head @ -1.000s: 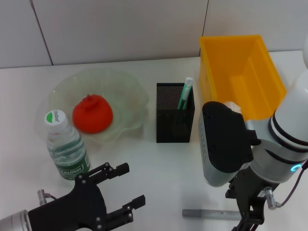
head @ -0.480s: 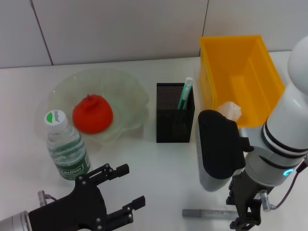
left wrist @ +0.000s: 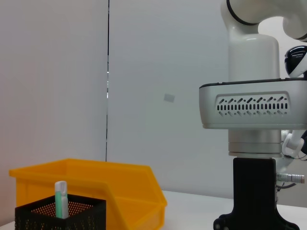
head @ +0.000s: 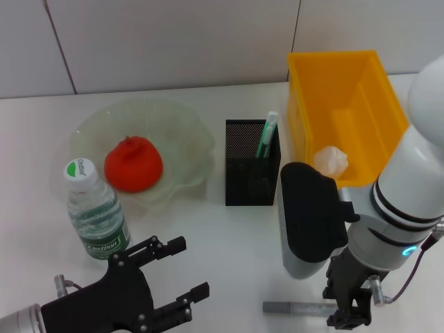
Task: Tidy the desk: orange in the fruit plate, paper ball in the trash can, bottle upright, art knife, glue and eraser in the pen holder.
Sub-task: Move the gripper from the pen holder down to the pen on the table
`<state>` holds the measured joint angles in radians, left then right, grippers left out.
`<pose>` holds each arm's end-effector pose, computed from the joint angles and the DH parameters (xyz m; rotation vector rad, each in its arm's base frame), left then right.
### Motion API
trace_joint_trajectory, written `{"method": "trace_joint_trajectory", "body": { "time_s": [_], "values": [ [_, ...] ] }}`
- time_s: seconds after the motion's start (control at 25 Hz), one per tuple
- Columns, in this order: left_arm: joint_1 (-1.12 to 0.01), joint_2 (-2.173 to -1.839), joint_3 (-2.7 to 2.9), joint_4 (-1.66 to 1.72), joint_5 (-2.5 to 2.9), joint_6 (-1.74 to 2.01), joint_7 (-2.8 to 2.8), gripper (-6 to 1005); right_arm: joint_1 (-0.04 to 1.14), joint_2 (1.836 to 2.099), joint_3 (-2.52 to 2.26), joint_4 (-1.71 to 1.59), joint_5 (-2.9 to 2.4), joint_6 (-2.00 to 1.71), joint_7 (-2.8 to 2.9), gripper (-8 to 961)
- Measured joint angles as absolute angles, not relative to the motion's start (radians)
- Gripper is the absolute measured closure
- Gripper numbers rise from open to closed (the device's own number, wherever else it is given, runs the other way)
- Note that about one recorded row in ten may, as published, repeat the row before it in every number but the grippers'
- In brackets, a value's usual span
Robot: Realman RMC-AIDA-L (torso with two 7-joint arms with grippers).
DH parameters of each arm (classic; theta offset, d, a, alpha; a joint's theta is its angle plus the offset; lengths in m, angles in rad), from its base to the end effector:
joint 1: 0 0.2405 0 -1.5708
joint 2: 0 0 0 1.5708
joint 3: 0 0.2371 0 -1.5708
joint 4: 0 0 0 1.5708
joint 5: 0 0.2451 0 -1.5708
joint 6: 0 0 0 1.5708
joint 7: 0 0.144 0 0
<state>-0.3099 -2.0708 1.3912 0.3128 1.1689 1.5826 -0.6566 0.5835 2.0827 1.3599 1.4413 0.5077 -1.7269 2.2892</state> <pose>-0.2824 0.2480 -0.0702 -2.6082 -0.2192 -1.0643 0.1356 0.3121 -0.0464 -2.9238 0.1745 -1.0538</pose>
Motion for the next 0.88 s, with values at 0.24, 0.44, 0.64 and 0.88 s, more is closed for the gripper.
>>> {"method": "trace_joint_trajectory", "body": {
  "time_s": [0.24, 0.44, 0.64, 0.88],
  "values": [
    [-0.310, -2.071, 1.391, 0.313, 1.169, 1.583, -0.657, 289, 0.589, 2.083, 1.352, 1.432, 0.511, -1.720, 2.292, 590],
    [-0.310, -2.071, 1.391, 0.313, 1.169, 1.583, -0.657, 289, 0.592, 2.084, 1.351, 1.413, 0.514, -1.709, 2.291, 628],
    [-0.310, -2.071, 1.391, 0.313, 1.169, 1.583, -0.657, 289, 0.592, 2.085, 1.349, 1.406, 0.515, -1.700, 2.288, 633],
    [-0.313, -2.071, 1.393, 0.312, 1.169, 1.583, -0.657, 289, 0.612, 2.084, 1.346, 1.360, 0.515, -1.698, 2.283, 735]
  ]
}}
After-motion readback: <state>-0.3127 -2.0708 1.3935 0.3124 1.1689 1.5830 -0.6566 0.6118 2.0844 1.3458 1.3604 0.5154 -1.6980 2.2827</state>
